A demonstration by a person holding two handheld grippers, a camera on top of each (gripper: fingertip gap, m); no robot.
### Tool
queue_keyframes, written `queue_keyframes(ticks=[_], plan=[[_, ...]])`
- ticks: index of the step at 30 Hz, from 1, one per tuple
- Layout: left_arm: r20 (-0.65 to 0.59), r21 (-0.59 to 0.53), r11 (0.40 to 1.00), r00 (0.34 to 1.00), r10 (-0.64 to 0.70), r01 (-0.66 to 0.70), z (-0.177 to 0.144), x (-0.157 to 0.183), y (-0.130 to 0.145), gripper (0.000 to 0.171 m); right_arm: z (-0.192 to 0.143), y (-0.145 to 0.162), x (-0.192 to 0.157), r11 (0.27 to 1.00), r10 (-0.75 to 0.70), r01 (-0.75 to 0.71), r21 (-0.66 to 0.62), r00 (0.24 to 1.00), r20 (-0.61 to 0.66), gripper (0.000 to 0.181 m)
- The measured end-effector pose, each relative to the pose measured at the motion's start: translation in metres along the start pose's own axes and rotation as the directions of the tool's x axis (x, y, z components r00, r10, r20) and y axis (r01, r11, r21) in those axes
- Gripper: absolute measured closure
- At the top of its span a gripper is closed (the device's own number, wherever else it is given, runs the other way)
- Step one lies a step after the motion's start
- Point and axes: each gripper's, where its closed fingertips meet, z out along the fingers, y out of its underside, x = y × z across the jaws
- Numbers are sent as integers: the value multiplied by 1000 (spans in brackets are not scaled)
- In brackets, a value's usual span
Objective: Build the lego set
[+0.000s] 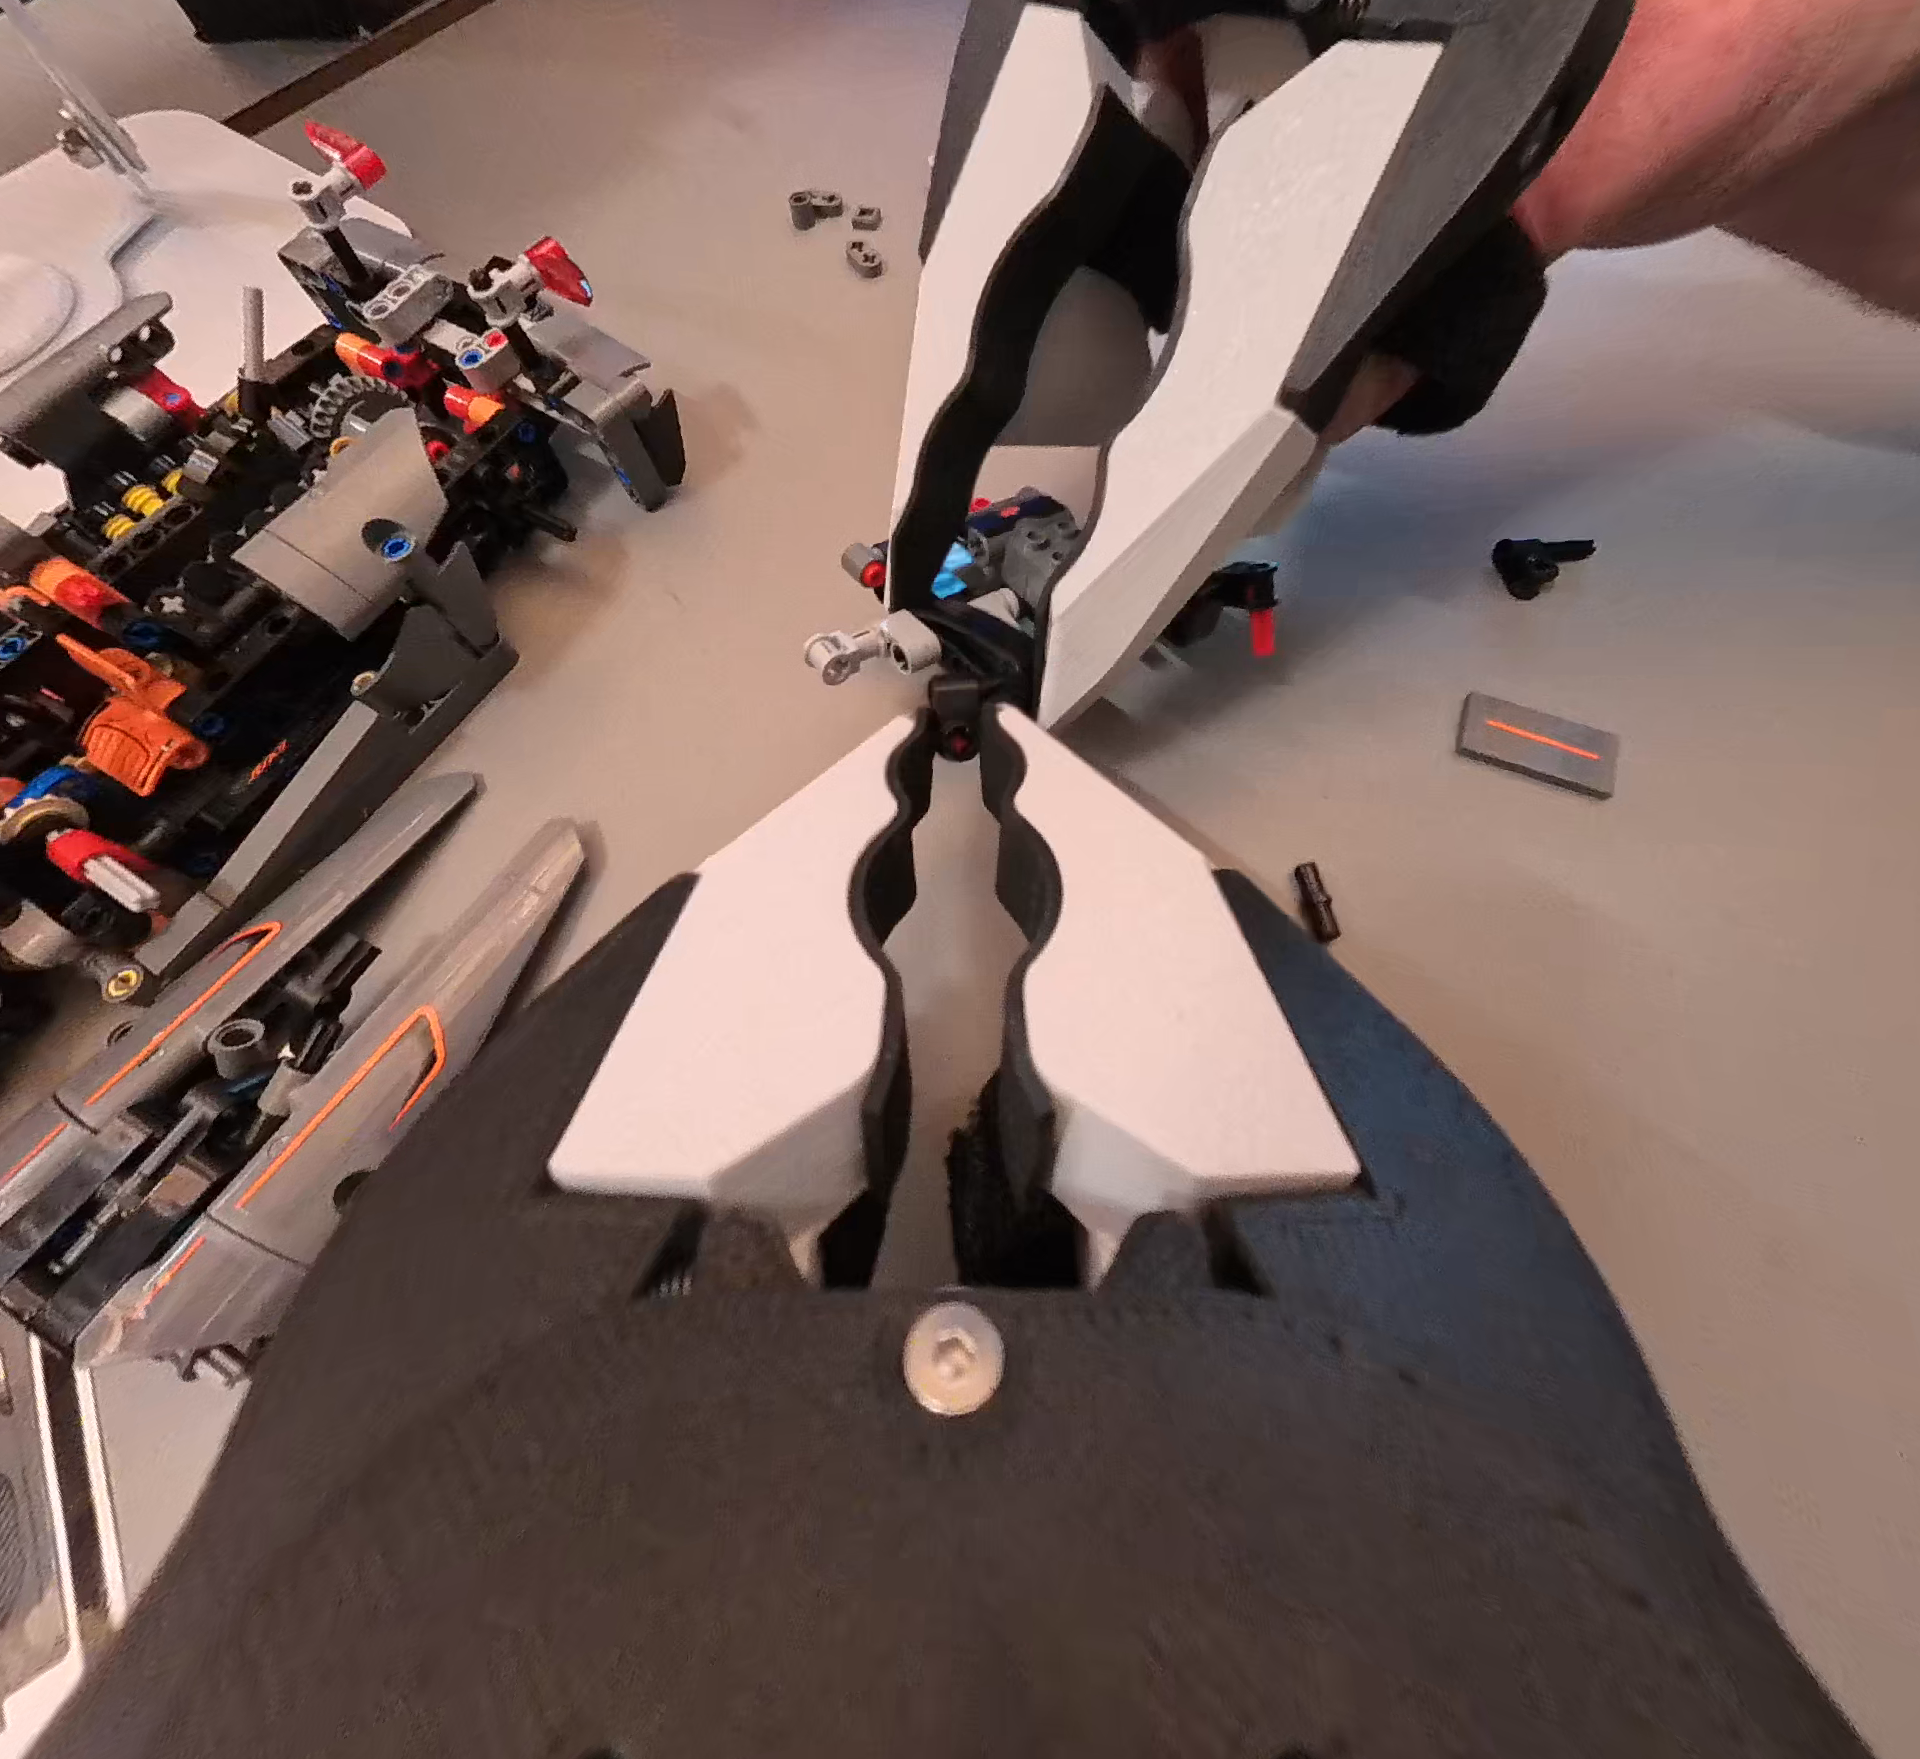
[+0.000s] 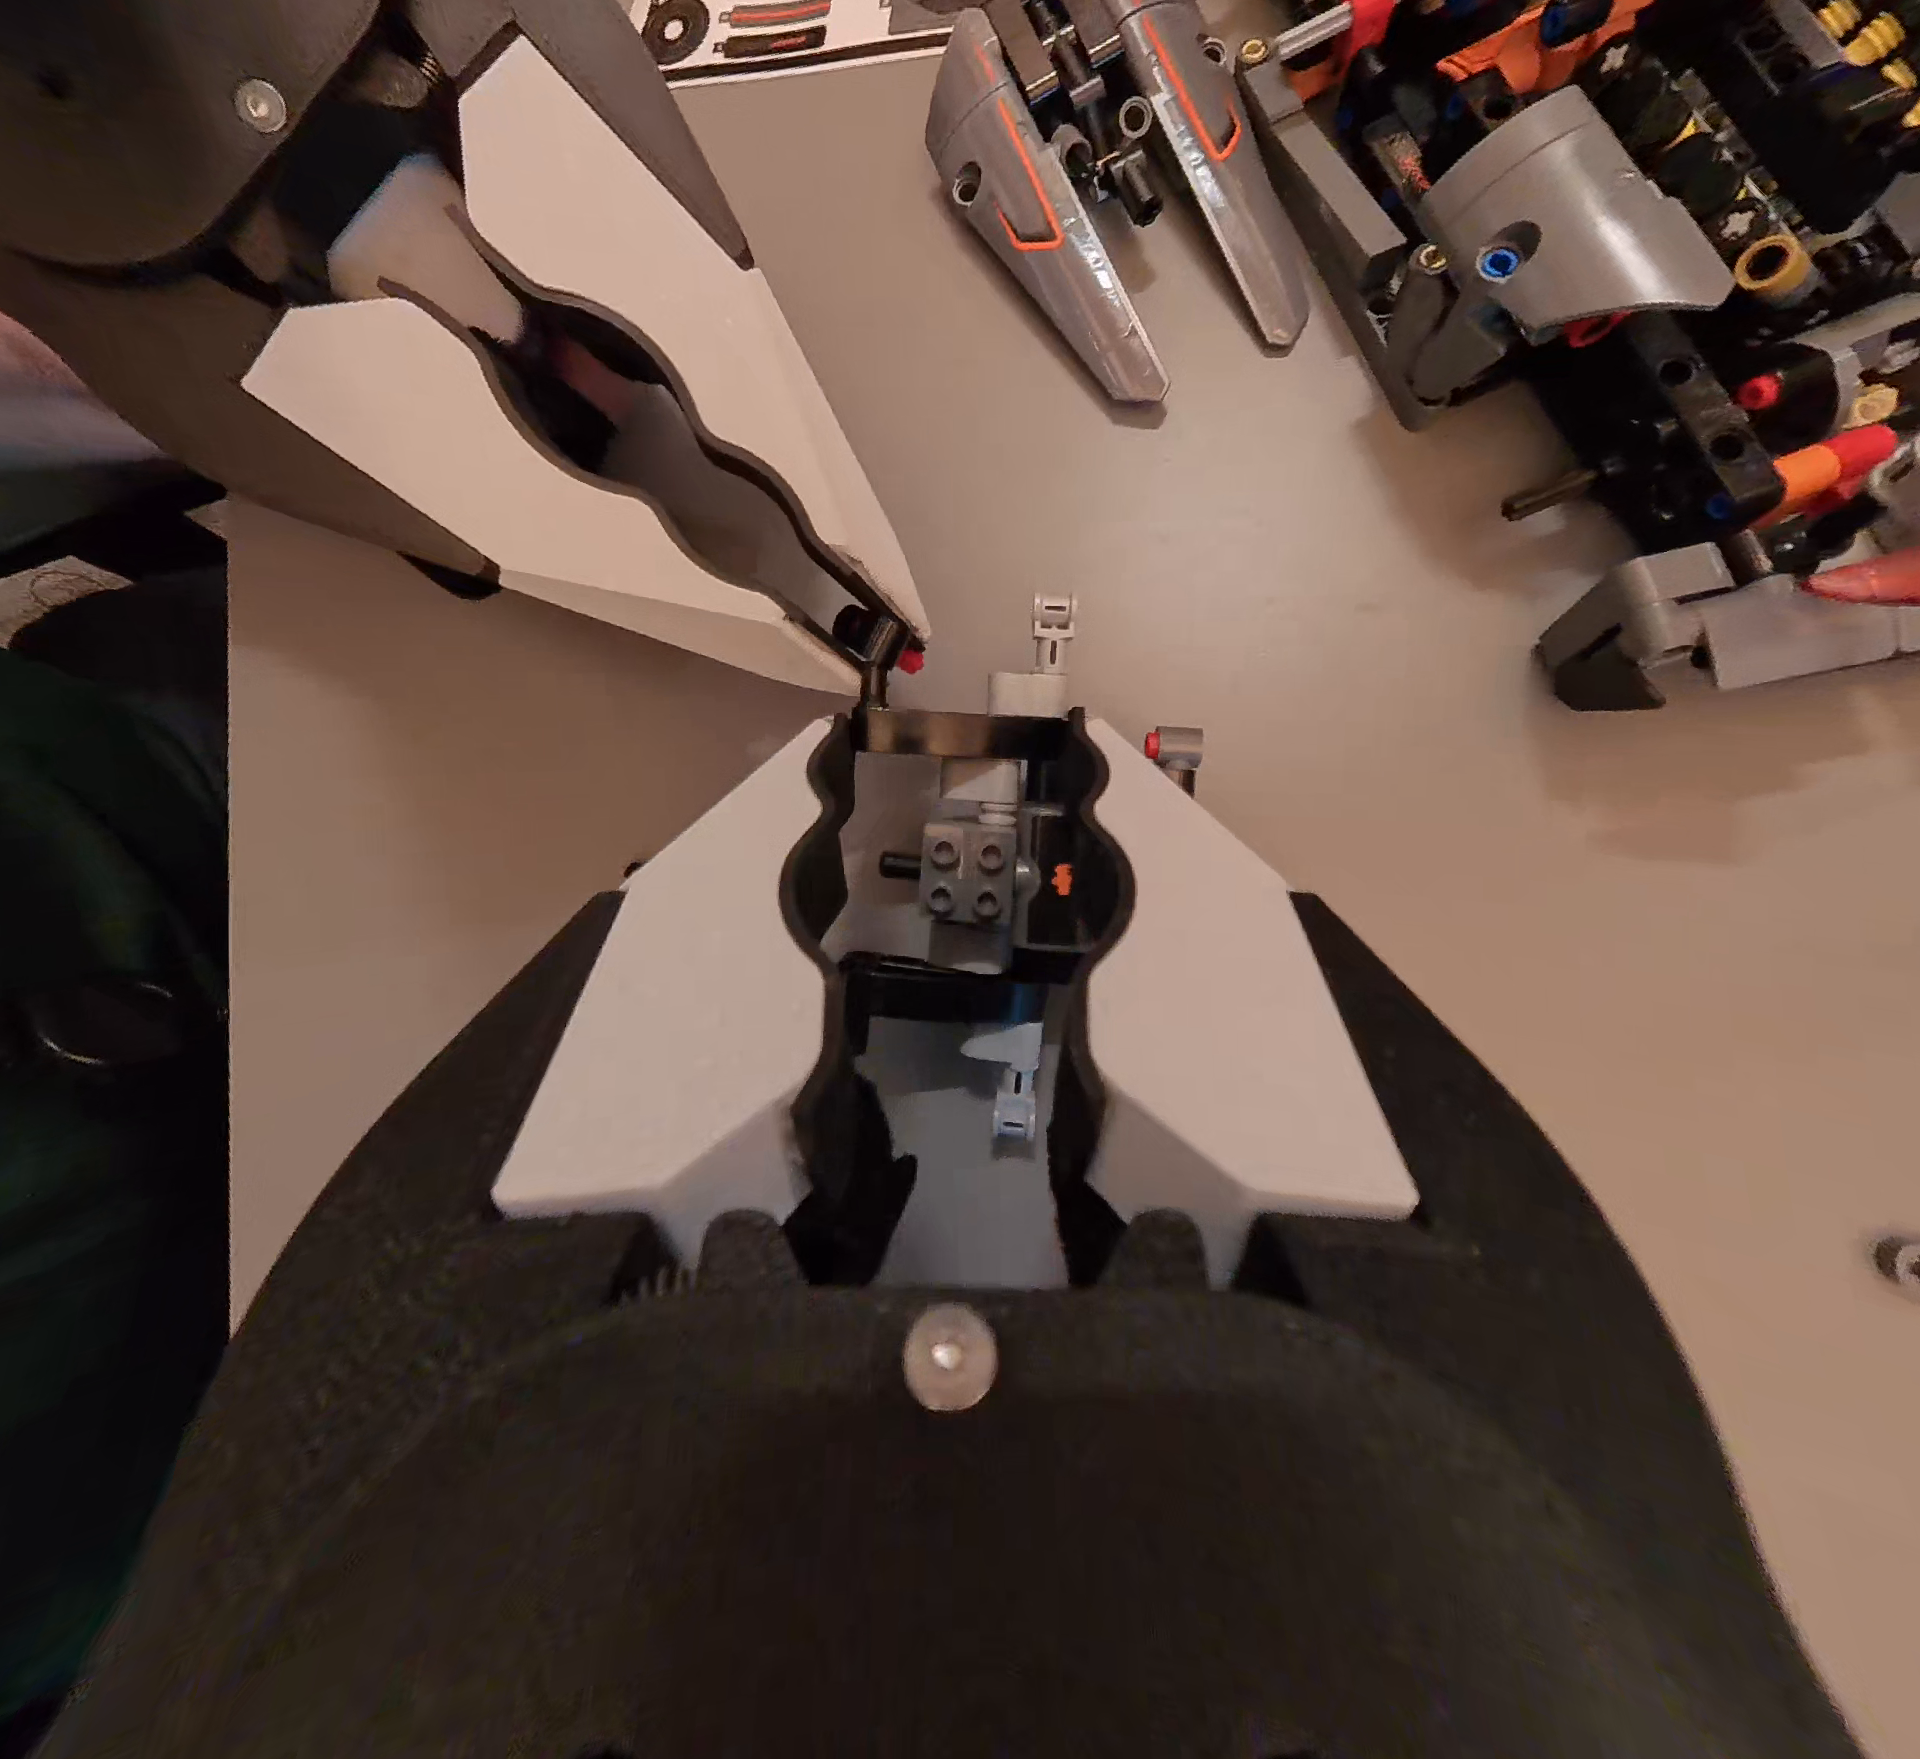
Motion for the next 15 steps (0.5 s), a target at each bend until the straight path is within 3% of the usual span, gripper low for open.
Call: queue_keyframes(ticks=[6,15], plan=[[-10,12,1000,1000,-10,11,0,-1,-2,165,-1,-2,1,1000,7,-7,25,1000,1,143],[48,15,995,994,99,-100,1,1,-4,161,-3,-1,5,999,26,-26,47,1000,-4,143]])
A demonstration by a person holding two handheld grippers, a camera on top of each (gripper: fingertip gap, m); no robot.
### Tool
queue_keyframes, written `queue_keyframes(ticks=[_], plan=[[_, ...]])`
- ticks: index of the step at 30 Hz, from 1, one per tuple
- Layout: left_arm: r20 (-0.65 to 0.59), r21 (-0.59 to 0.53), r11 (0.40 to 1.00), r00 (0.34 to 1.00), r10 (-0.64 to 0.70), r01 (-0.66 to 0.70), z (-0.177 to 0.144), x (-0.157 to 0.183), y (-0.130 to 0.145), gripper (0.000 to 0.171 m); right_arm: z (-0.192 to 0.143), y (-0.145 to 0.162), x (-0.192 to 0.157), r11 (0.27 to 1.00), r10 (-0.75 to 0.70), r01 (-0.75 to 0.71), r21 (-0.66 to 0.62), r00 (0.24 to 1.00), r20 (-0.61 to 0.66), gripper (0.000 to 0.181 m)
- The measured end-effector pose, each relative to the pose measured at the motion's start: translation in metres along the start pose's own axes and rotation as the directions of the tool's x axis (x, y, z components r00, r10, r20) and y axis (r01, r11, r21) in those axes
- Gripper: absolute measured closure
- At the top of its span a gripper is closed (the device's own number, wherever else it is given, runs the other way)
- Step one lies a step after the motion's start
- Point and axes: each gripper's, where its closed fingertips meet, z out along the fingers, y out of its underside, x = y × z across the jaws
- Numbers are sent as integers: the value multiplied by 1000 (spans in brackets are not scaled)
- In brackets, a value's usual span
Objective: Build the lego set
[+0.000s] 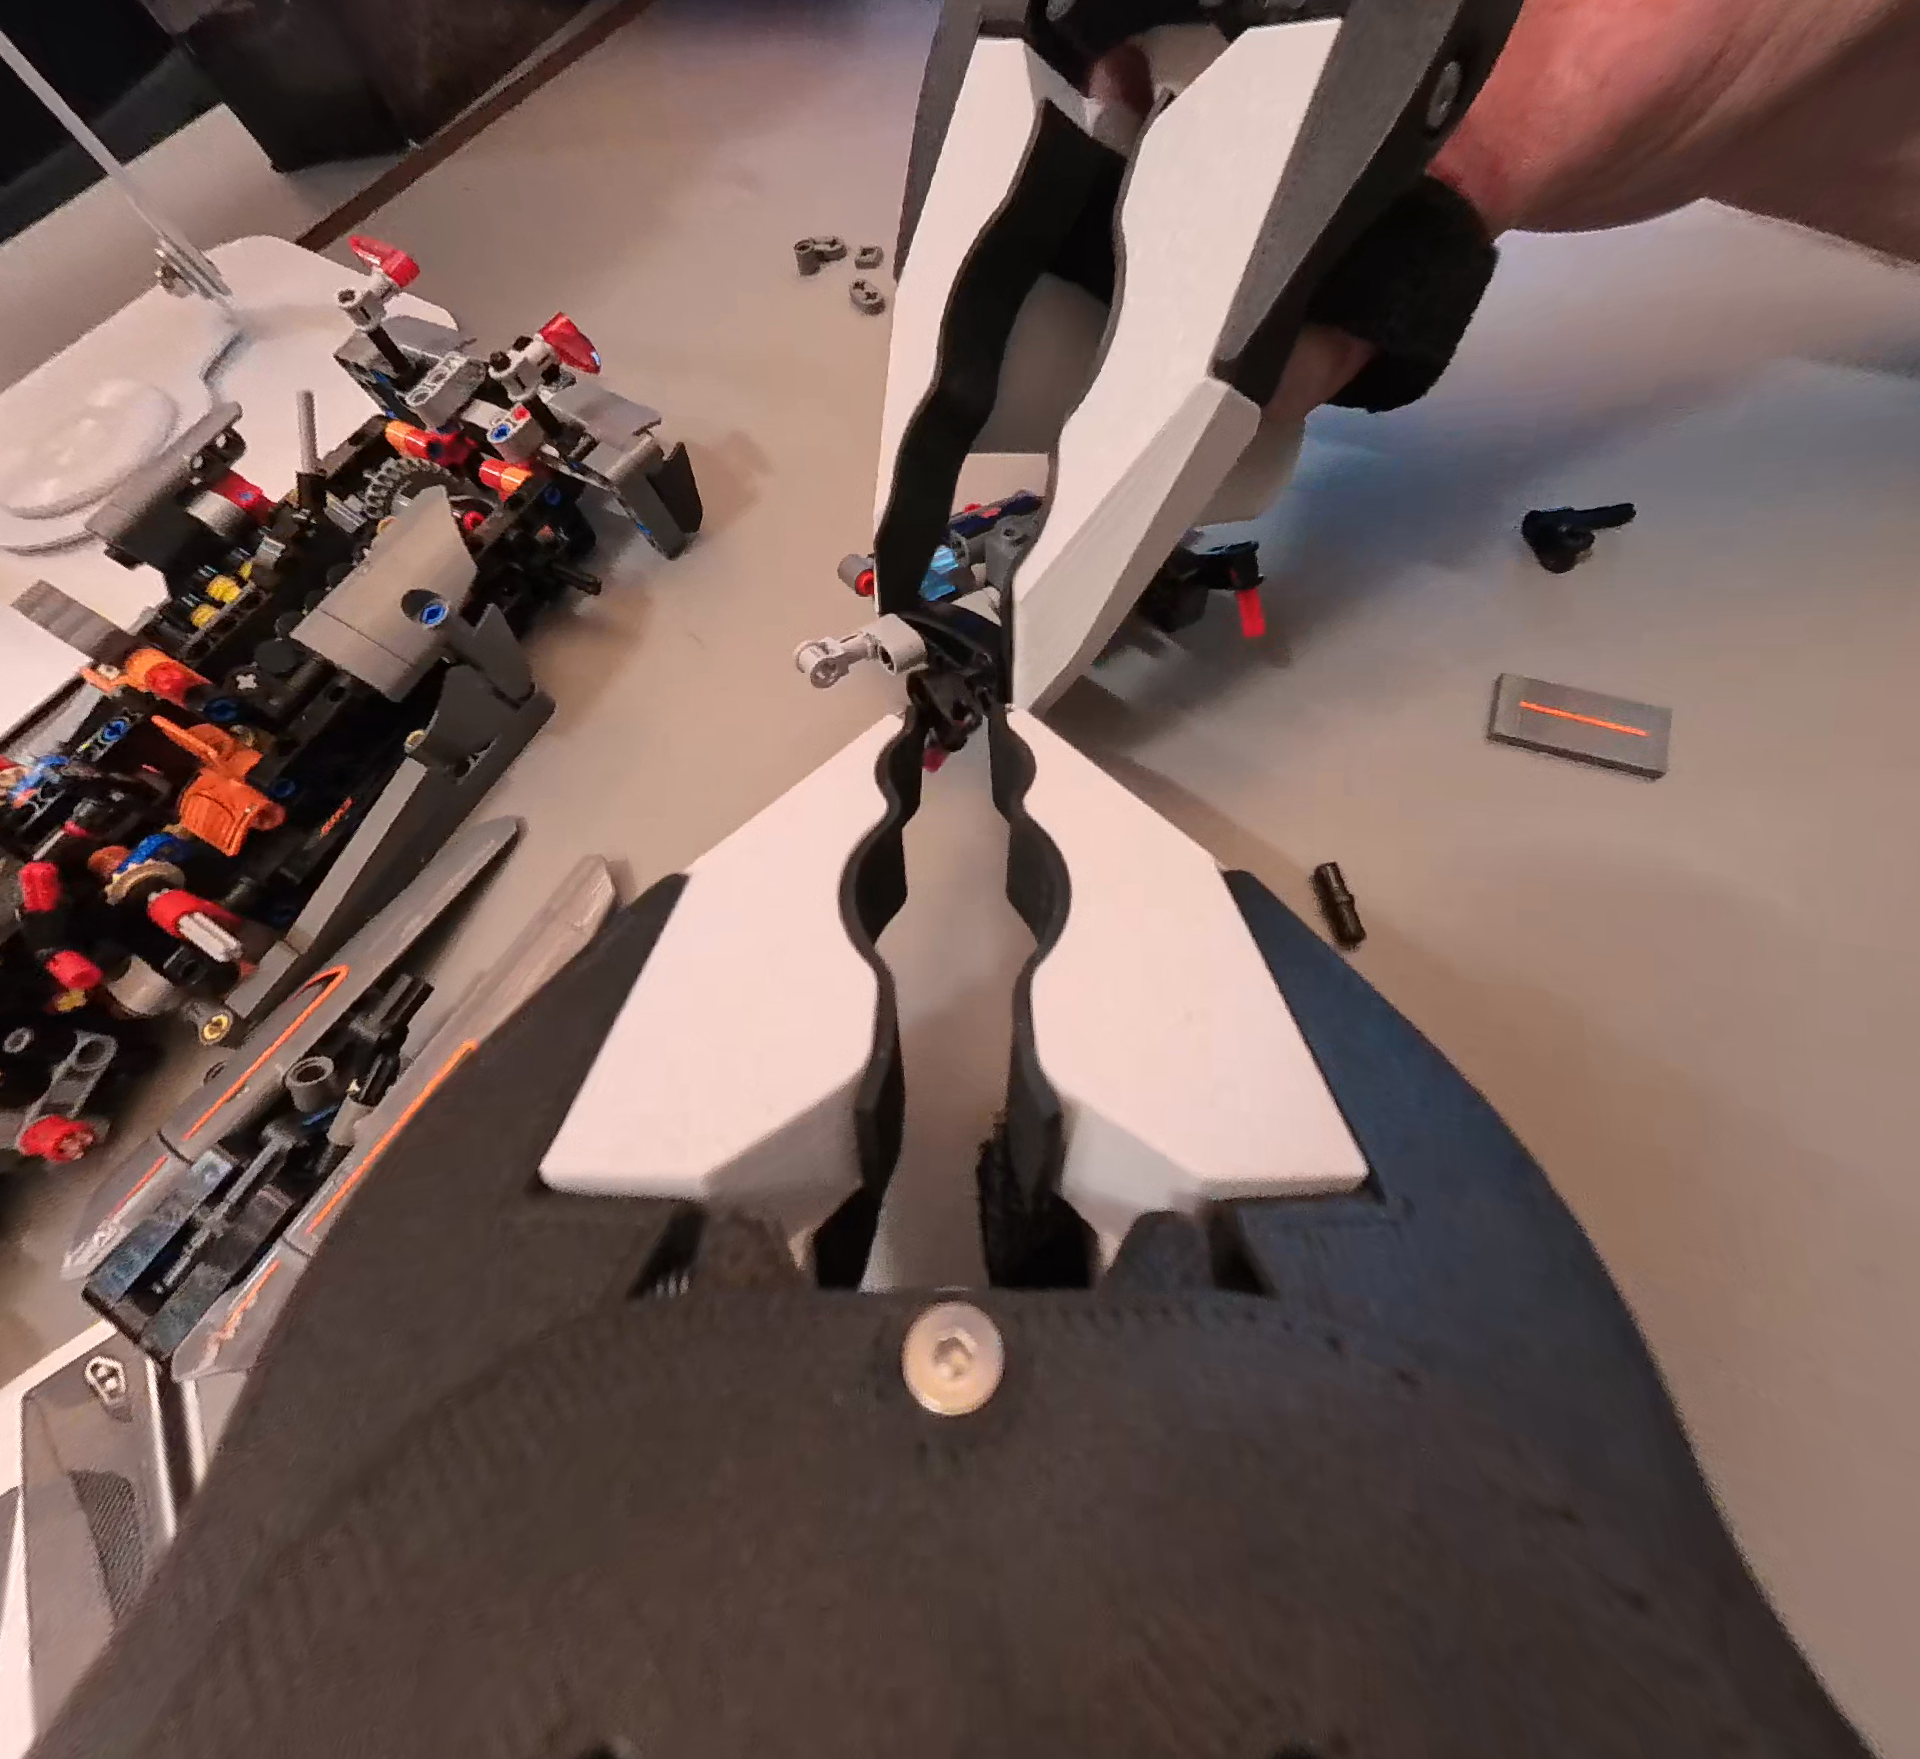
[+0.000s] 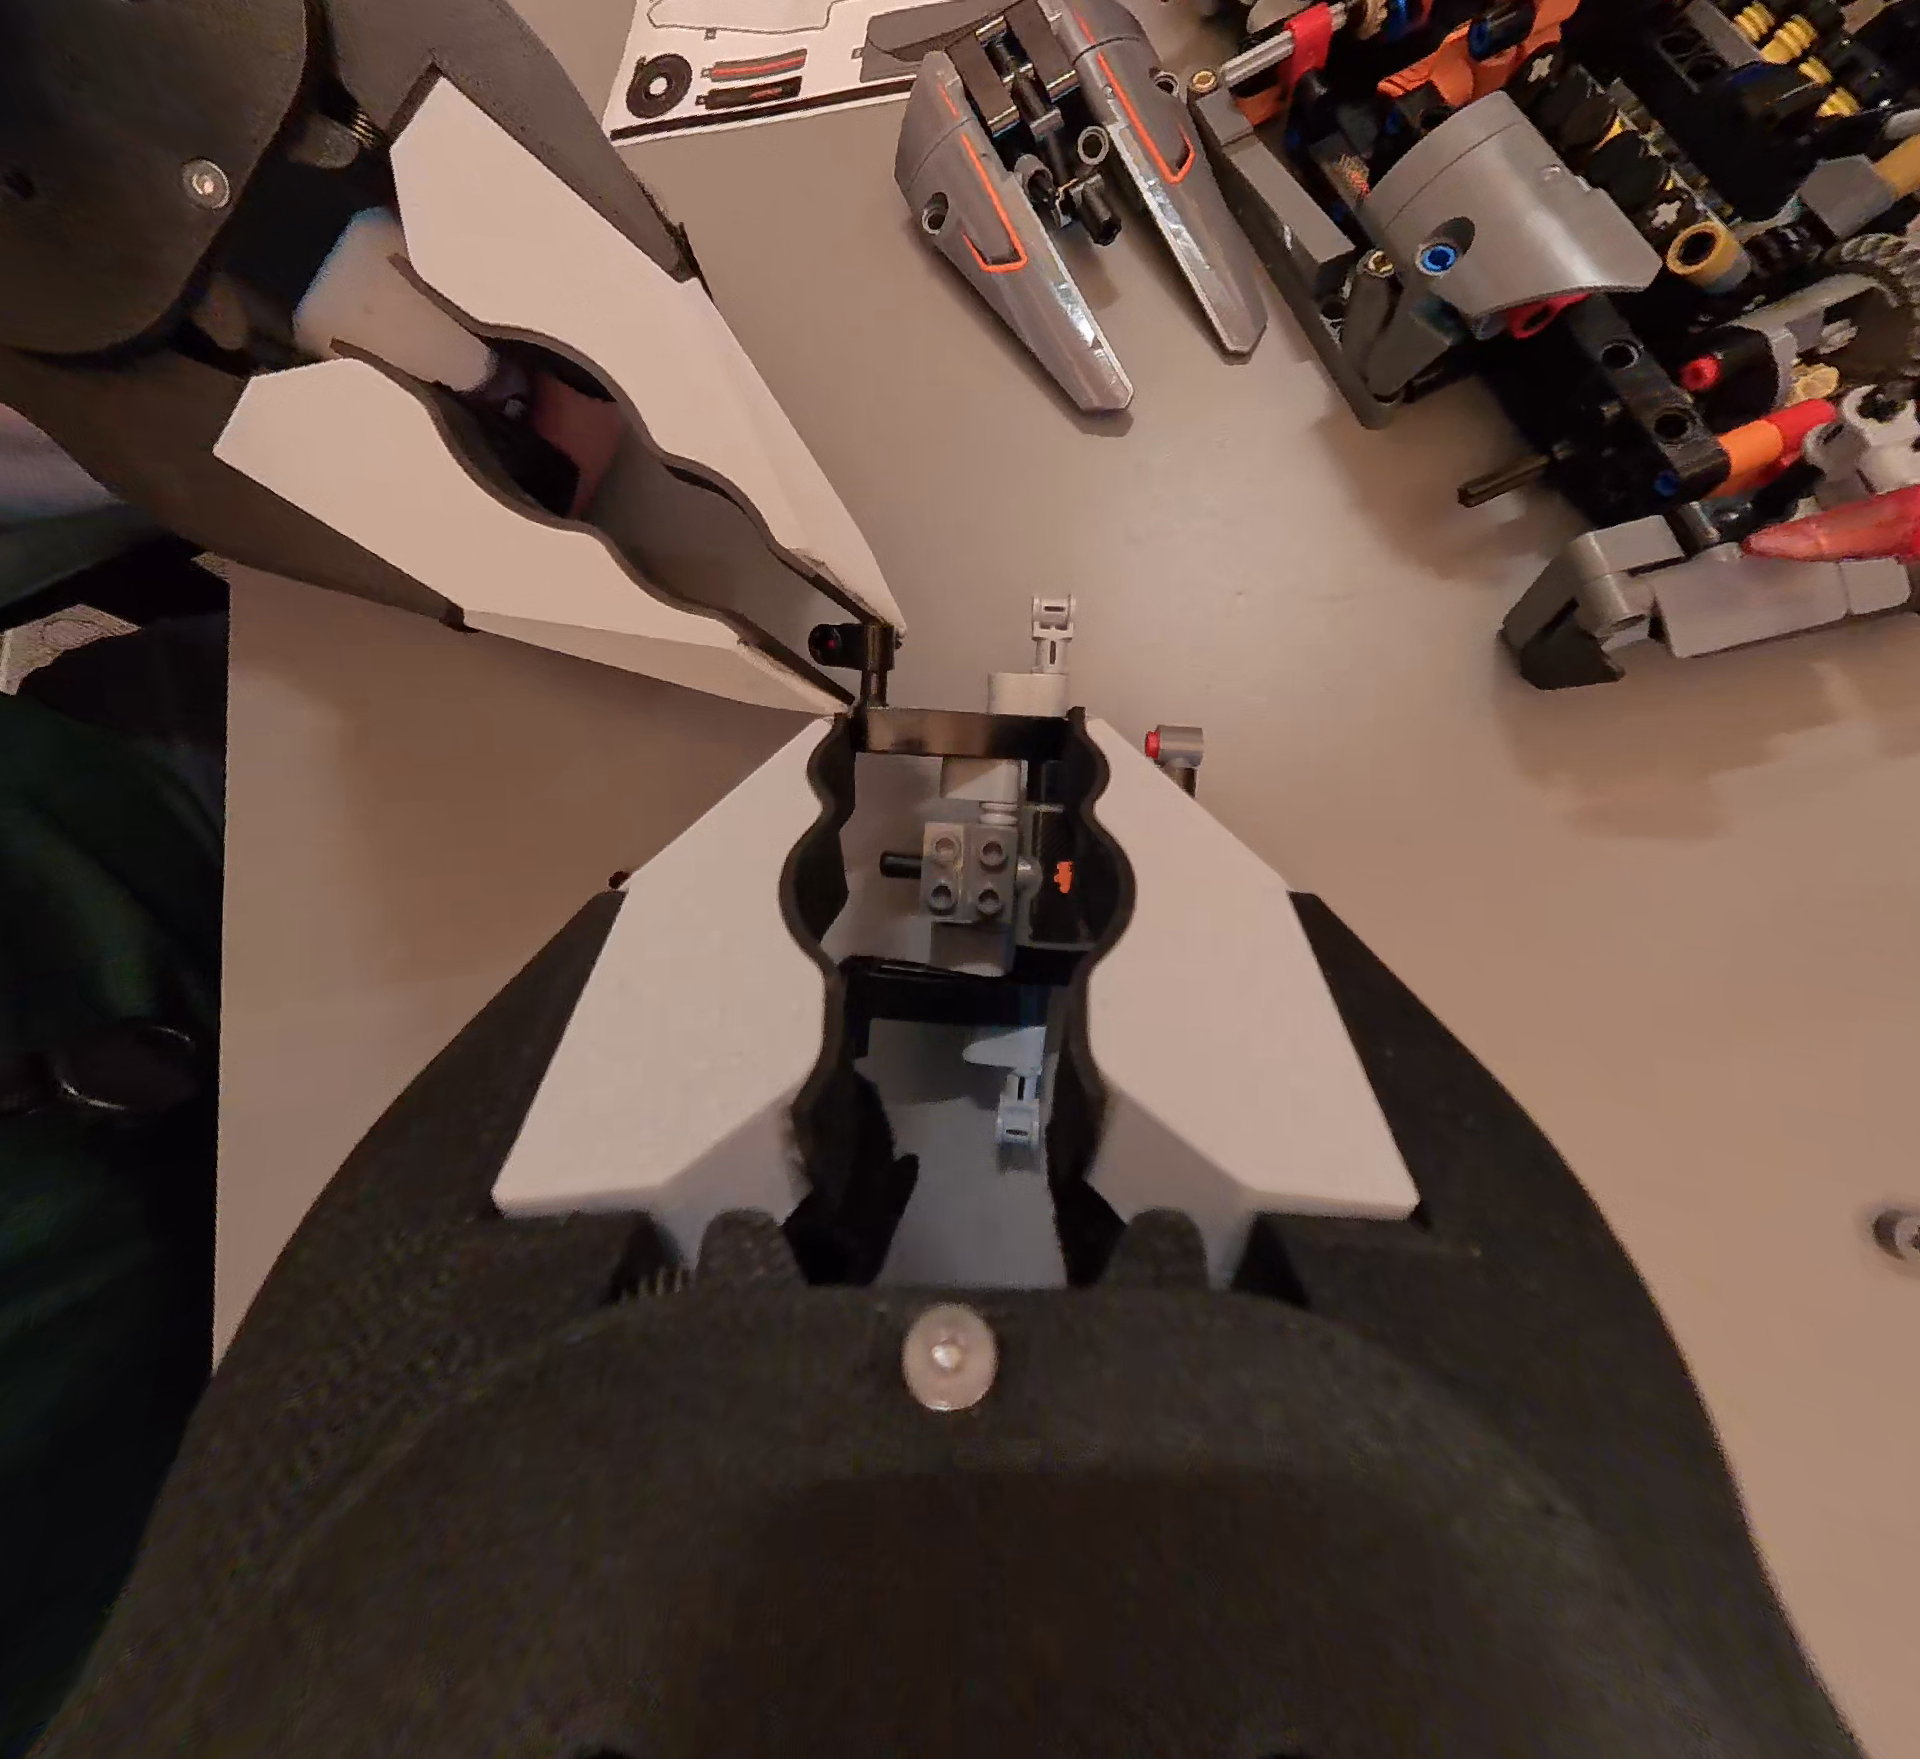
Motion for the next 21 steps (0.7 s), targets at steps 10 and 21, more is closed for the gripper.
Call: queue_keyframes(ticks=[10,21], plan=[[36,-28,999,999,33,-32,4,-2,4,164,-1,-2,1,999,16,-17,42,1000,8,143],[18,-66,998,1000,18,-17,7,0,5,165,-2,-1,2,999,-11,11,46,1000,-2,143]])
